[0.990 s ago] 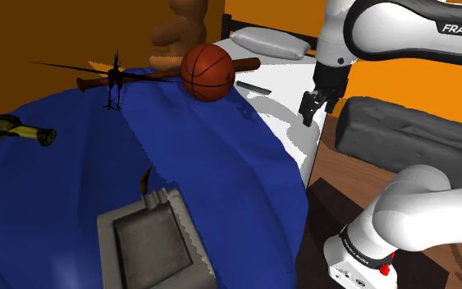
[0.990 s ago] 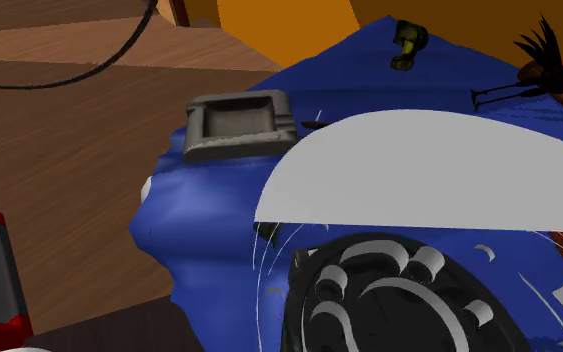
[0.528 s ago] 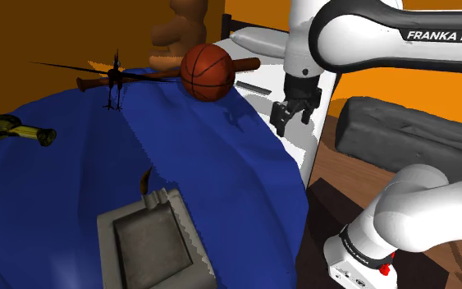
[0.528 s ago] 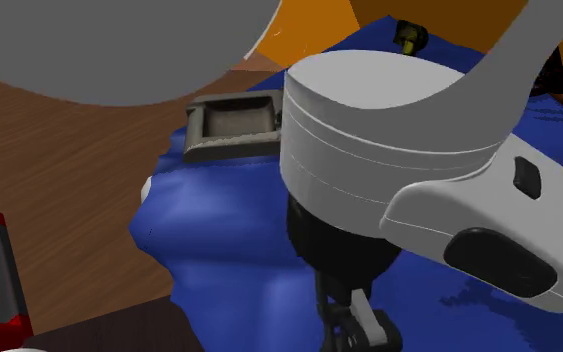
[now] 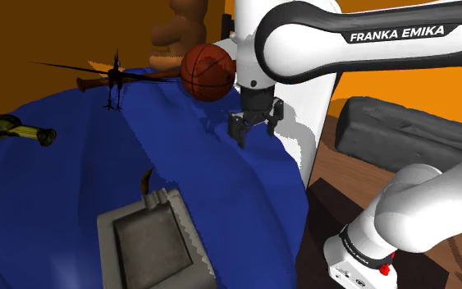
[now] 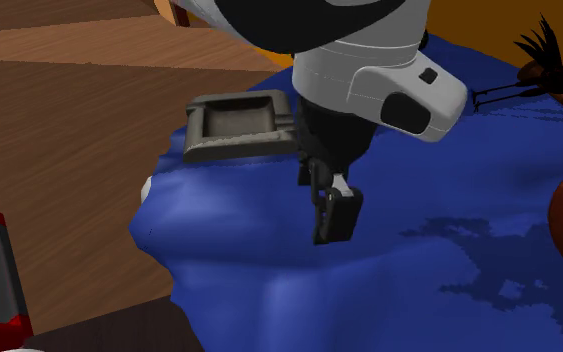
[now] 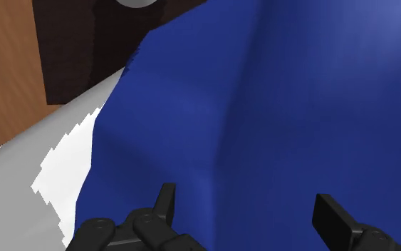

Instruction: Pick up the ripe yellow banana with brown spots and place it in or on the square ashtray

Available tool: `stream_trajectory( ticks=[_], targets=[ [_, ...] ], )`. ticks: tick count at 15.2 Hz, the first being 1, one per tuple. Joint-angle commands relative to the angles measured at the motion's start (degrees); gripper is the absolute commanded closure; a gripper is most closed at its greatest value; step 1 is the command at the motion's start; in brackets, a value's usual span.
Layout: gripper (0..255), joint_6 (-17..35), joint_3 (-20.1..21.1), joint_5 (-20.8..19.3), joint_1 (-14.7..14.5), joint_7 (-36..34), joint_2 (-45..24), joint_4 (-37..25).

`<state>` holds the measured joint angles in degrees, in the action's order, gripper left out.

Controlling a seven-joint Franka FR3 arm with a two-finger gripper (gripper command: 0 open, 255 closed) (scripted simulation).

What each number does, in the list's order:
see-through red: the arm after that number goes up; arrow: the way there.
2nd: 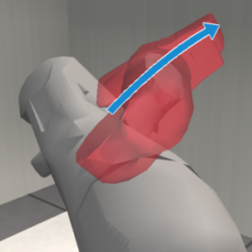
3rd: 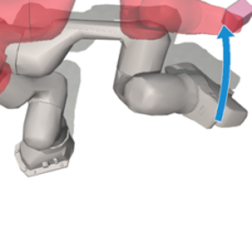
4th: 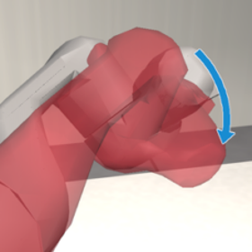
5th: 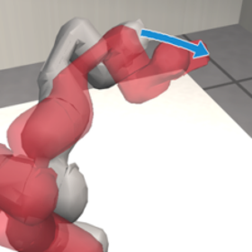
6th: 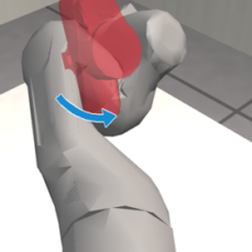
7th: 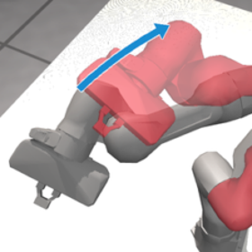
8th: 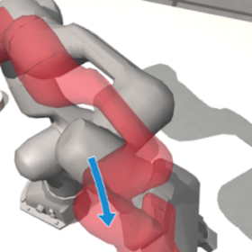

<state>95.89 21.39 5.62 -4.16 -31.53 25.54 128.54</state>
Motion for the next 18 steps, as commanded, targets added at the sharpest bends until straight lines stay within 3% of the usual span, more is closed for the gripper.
stream_trajectory(
  ticks=[1, 6, 11, 18],
  targets=[
    [0, 1.8, 2.0, 0.4, -0.1, -3.1, -3.6, -1.7],
    [0, 3.9, 6.9, -0.7, -0.4, -11.3, -14.1, -9.2],
    [0, 4.8, 10.6, -4.3, -1.8, -20.0, -25.9, -18.6],
    [0, 2.8, 12.2, -11.6, -7.7, -31.2, -44.0, -35.9]
  ],
)
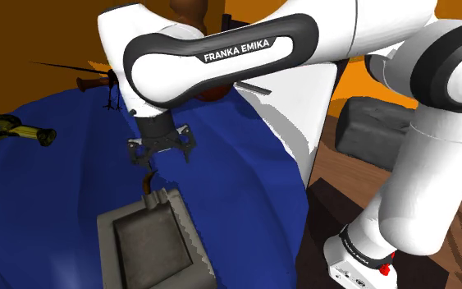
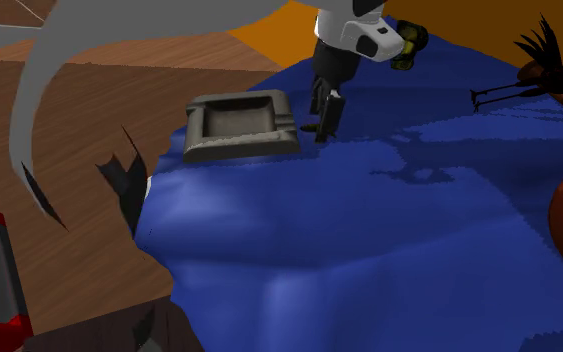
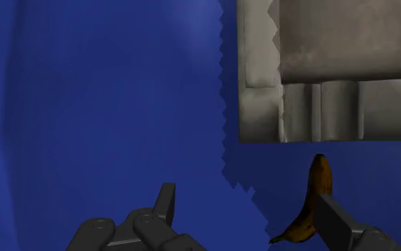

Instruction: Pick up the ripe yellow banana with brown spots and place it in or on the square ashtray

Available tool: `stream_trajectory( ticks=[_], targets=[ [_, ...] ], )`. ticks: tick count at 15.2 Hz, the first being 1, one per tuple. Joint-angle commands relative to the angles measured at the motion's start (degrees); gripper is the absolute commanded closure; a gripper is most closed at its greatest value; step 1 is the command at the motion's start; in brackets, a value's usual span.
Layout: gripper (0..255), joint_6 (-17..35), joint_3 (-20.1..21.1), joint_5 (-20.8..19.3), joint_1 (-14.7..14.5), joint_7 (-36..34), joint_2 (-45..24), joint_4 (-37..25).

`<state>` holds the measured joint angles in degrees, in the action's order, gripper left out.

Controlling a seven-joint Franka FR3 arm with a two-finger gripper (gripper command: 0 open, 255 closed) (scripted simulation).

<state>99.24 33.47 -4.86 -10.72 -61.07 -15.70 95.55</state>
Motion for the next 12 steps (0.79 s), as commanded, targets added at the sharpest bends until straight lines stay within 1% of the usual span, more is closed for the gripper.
stream_trajectory(
  ticks=[1, 5, 6, 12],
  targets=[
    [0, -1.2, -0.1, -2.1, -2.4, -3.0, -5.4, -5.9],
    [0, -4.9, -1.3, -5.8, -8.2, -7.2, -16.4, -19.9],
    [0, -5.0, -1.3, -5.8, -8.3, -7.2, -16.5, -20.1],
    [0, -0.1, -1.4, -5.8, -7.5, -7.4, -16.0, -14.6]
  ],
)
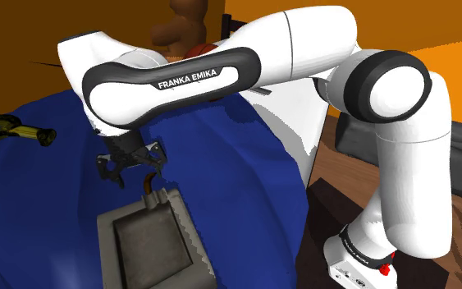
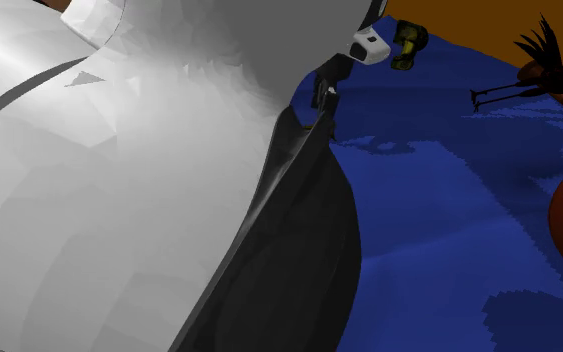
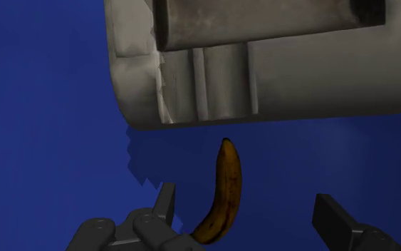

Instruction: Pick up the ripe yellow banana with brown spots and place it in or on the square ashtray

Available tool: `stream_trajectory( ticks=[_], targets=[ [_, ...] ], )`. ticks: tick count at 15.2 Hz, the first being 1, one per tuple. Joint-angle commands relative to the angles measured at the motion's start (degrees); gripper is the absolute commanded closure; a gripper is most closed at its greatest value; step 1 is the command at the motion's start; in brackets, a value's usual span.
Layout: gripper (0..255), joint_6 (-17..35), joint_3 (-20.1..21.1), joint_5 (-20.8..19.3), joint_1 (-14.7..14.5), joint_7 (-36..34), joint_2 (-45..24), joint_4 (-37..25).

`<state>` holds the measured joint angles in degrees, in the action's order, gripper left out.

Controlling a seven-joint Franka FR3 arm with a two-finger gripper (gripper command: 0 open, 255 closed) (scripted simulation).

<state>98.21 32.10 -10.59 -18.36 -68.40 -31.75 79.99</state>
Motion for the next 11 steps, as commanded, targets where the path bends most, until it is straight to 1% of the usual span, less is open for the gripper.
stream_trajectory(
  ticks=[1, 9, 10, 11],
  targets=[
    [0, 2.2, -0.1, -0.1, 0.3, -0.1, 0.0, 2.2],
    [0, 2.1, -0.1, -0.1, 0.3, -0.1, 0.0, 2.2],
    [255, 2.1, -0.1, -0.1, 0.3, -0.1, 0.0, 2.2],
    [255, 2.1, -0.1, -0.1, 0.3, -0.1, 0.0, 2.2]
  ],
)
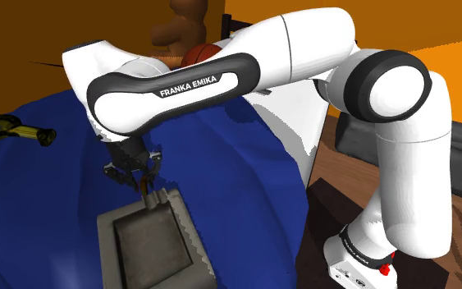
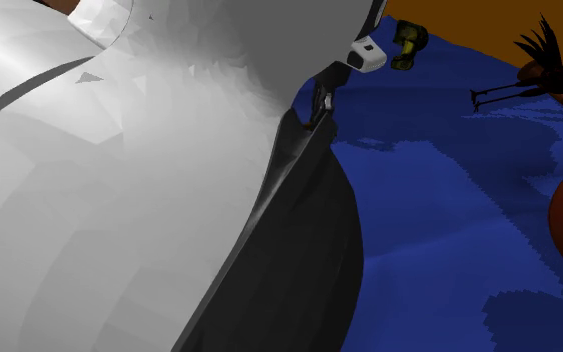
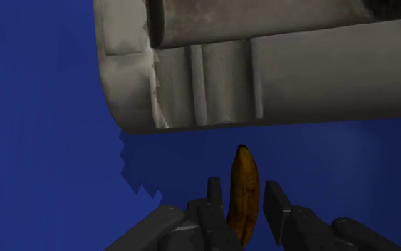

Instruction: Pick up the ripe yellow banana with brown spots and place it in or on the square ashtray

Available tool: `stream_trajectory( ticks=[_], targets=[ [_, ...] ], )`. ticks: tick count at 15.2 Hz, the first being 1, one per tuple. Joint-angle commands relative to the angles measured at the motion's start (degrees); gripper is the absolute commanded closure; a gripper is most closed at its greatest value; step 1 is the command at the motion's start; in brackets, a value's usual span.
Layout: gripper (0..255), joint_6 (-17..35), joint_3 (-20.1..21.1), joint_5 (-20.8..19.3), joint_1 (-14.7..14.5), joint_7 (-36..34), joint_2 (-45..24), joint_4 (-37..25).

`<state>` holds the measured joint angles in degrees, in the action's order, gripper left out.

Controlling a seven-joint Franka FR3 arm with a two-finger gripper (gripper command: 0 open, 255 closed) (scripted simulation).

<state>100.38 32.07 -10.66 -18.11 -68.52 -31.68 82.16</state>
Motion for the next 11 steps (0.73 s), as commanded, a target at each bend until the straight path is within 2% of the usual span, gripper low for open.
stream_trajectory(
  ticks=[1, 8, 11],
  targets=[
    [255, 0.0, 0.0, 0.0, 0.0, 0.0, 0.0, 0.0],
    [255, 0.0, 0.0, 0.0, 0.0, 0.0, 0.0, 0.0],
    [255, -2.0, 0.2, 0.3, -0.1, 0.1, 0.5, -1.6]
  ],
)
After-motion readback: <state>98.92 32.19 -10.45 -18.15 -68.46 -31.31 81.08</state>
